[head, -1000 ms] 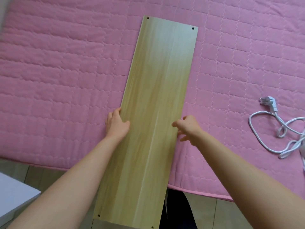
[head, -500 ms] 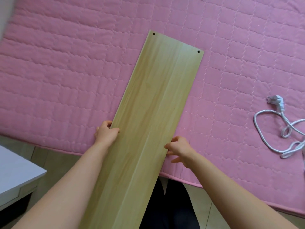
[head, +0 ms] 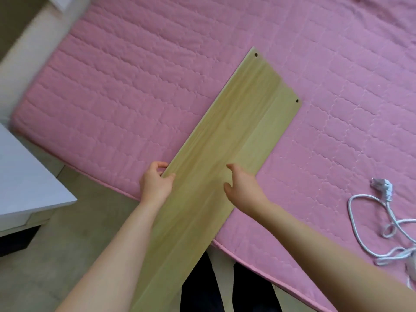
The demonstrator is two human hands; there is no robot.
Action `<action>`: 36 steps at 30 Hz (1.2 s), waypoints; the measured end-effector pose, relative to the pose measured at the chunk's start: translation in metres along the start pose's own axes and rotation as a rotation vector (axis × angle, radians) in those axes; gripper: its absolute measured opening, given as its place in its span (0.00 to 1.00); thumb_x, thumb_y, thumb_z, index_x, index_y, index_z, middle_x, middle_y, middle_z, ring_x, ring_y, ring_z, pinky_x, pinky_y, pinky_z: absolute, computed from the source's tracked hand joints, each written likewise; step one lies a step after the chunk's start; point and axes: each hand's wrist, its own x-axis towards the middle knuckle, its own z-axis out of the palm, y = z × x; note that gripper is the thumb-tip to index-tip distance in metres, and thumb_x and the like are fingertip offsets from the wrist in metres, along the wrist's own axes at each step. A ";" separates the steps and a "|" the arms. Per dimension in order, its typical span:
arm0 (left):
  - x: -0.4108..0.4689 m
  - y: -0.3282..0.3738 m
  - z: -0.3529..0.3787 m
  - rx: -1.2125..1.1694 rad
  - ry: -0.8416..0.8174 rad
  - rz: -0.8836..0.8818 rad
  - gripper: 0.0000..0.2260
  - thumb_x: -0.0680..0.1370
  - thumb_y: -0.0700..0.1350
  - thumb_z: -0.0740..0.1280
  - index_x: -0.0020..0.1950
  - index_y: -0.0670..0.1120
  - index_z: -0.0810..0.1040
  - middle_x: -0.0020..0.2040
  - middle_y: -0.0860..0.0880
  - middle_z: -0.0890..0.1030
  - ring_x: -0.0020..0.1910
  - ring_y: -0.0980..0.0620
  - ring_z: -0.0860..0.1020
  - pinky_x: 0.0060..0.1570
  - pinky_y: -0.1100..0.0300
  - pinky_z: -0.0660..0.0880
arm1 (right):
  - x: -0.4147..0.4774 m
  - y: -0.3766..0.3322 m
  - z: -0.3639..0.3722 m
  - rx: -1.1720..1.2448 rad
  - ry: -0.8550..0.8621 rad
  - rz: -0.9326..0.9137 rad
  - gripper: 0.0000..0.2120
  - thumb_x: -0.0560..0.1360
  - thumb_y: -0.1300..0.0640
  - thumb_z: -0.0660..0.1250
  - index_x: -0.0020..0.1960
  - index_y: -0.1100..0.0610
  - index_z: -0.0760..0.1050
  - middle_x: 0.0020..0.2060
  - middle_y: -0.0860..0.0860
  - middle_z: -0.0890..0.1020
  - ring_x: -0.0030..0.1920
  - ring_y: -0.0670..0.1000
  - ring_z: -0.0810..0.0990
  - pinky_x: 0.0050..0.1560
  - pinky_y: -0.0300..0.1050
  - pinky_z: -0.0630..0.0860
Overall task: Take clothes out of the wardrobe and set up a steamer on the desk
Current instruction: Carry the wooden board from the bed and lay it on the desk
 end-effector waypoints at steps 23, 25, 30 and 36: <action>-0.213 0.004 0.029 0.157 0.173 0.269 0.15 0.74 0.34 0.67 0.60 0.43 0.78 0.51 0.45 0.78 0.53 0.42 0.76 0.49 0.49 0.74 | -0.077 0.001 -0.061 -1.036 0.216 -0.974 0.16 0.68 0.68 0.62 0.53 0.56 0.75 0.42 0.53 0.77 0.45 0.58 0.75 0.63 0.67 0.65; -0.222 0.003 0.024 0.192 0.145 0.205 0.14 0.76 0.37 0.66 0.60 0.46 0.78 0.52 0.47 0.78 0.54 0.44 0.75 0.47 0.51 0.73 | -0.082 -0.002 -0.064 -1.084 0.199 -0.956 0.15 0.67 0.69 0.63 0.51 0.56 0.74 0.40 0.53 0.76 0.42 0.58 0.75 0.61 0.67 0.66; -0.235 0.014 0.012 0.232 0.111 0.150 0.14 0.78 0.40 0.63 0.62 0.51 0.77 0.53 0.51 0.76 0.55 0.48 0.74 0.46 0.54 0.71 | -0.095 -0.010 -0.072 -1.096 0.198 -0.970 0.18 0.63 0.69 0.65 0.50 0.54 0.76 0.40 0.52 0.76 0.41 0.57 0.75 0.56 0.63 0.72; -0.273 0.016 -0.018 0.254 0.253 0.214 0.12 0.77 0.46 0.67 0.60 0.53 0.79 0.50 0.55 0.78 0.49 0.51 0.75 0.41 0.56 0.73 | -0.127 -0.026 -0.089 -0.975 0.207 -1.068 0.21 0.63 0.68 0.69 0.52 0.51 0.76 0.42 0.50 0.78 0.43 0.56 0.76 0.56 0.58 0.73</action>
